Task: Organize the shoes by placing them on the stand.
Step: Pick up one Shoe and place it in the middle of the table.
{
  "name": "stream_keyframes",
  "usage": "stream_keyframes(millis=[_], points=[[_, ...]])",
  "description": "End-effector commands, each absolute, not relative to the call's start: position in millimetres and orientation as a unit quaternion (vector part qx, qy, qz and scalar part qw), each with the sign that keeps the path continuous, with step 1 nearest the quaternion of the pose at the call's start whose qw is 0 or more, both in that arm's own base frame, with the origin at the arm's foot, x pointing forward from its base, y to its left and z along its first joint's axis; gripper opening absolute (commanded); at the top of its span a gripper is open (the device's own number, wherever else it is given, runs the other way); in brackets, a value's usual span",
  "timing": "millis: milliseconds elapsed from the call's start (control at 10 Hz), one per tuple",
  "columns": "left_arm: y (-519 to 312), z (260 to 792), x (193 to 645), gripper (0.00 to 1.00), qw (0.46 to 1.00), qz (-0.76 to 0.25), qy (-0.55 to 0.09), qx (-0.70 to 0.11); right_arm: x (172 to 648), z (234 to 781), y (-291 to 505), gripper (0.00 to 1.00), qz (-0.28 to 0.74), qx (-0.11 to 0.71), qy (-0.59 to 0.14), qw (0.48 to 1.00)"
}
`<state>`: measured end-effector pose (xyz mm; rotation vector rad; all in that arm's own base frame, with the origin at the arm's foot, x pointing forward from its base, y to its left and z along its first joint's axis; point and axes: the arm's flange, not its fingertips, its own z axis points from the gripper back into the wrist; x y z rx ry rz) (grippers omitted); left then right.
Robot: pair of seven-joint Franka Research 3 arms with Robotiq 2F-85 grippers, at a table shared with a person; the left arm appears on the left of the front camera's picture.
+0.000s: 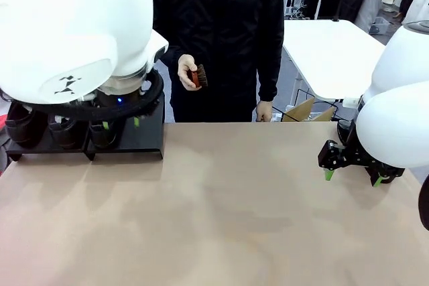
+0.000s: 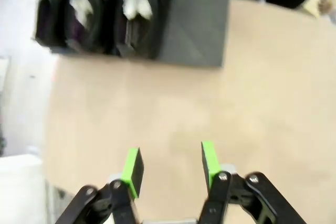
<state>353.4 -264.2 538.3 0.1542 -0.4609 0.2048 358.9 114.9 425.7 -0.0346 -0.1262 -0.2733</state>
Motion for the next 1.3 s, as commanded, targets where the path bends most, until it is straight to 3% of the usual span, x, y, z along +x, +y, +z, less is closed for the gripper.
stream_keyframes(millis=[0,100,200,300,500,700,900,1000,1200], points=[[-259.5,522.5,356.3,0.6,0.979,0.087,-0.18,0.029,362.2,428.0,115.8,1.0,-0.129,-0.015,-0.064,0.989],[-264.1,510.6,357.9,0.6,0.986,0.068,-0.153,0.015,362.2,428.0,115.8,1.0,-0.129,-0.015,-0.064,0.989],[-269.2,533.3,348.4,0.6,0.974,0.098,-0.199,0.049,362.2,428.0,115.8,1.0,-0.129,-0.015,-0.064,0.989],[-269.2,533.3,348.4,0.6,0.974,0.098,-0.199,0.049,358.9,425.7,114.9,1.0,-0.136,-0.017,-0.063,0.989],[-269.2,533.3,348.4,0.6,0.974,0.098,-0.199,0.049,415.3,409.5,91.7,1.0,-0.143,-0.001,-0.014,0.99],[-269.2,533.3,348.4,0.6,0.974,0.098,-0.199,0.049,466.0,408.5,45.1,1.0,-0.117,0.067,0.022,0.991],[-269.2,533.3,348.4,0.6,0.974,0.098,-0.199,0.049,494.9,419.1,19.3,1.0,-0.144,0.048,0.0,0.988],[-269.2,533.3,348.4,0.6,0.974,0.098,-0.199,0.049,460.4,396.6,32.1,1.0,-0.131,0.035,0.003,0.991],[-269.2,533.3,348.4,0.6,0.974,0.098,-0.199,0.049,460.4,396.6,32.1,1.0,-0.131,0.035,0.003,0.991]])
